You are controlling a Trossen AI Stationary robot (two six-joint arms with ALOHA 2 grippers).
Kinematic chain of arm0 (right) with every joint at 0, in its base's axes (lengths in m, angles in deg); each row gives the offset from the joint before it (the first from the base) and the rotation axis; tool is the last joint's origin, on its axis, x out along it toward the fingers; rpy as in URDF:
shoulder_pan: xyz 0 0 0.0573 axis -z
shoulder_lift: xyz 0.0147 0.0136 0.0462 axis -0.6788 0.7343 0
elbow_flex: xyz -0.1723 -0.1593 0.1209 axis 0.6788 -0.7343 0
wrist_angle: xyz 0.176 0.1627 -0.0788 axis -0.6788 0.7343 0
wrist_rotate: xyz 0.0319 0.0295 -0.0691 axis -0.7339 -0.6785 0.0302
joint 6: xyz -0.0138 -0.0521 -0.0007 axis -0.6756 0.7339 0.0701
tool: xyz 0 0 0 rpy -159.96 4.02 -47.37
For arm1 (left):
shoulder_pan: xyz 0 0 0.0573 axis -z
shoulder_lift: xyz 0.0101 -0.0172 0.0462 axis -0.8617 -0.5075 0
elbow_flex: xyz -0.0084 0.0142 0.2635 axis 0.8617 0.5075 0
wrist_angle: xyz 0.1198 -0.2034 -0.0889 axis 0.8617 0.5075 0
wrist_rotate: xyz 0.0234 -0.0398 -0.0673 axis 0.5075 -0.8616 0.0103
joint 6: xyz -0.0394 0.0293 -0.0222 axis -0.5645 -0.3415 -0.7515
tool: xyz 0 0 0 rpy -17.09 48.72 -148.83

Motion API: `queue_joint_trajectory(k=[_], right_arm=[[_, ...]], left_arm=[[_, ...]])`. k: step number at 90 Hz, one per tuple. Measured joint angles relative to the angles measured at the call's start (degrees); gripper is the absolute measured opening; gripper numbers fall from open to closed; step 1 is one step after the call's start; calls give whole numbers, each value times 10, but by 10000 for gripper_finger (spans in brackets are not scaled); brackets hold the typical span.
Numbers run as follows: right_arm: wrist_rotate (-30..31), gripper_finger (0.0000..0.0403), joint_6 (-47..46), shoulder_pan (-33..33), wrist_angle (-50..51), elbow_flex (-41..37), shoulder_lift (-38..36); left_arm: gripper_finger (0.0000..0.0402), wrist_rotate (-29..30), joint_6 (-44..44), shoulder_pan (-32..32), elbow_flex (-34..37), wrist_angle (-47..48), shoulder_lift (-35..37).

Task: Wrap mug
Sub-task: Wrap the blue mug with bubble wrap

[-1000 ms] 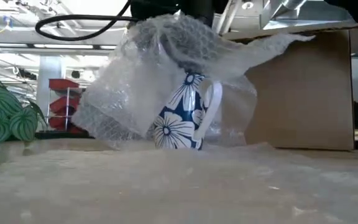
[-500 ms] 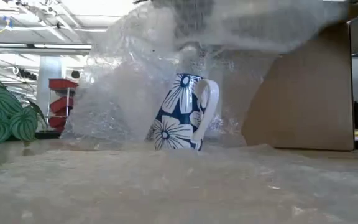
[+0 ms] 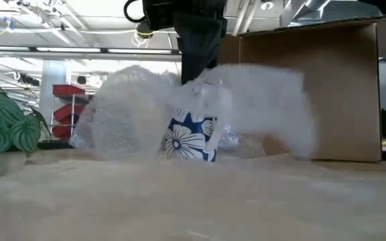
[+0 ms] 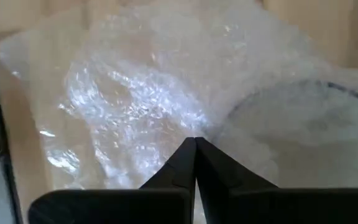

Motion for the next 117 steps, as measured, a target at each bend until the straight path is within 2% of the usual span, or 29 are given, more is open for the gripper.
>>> queue_joint_trajectory(k=[47, 91, 117], right_arm=[[6, 0, -3, 25, 6, 0, -24], [11, 0, 19, 36, -6, 0, 44], [15, 0, 45, 34, -52, 0, 41]], left_arm=[[120, 6, 2, 0, 0, -1, 0], [120, 7, 0, 0, 0, -4, 0], [120, 5, 2, 0, 0, -23, 0]])
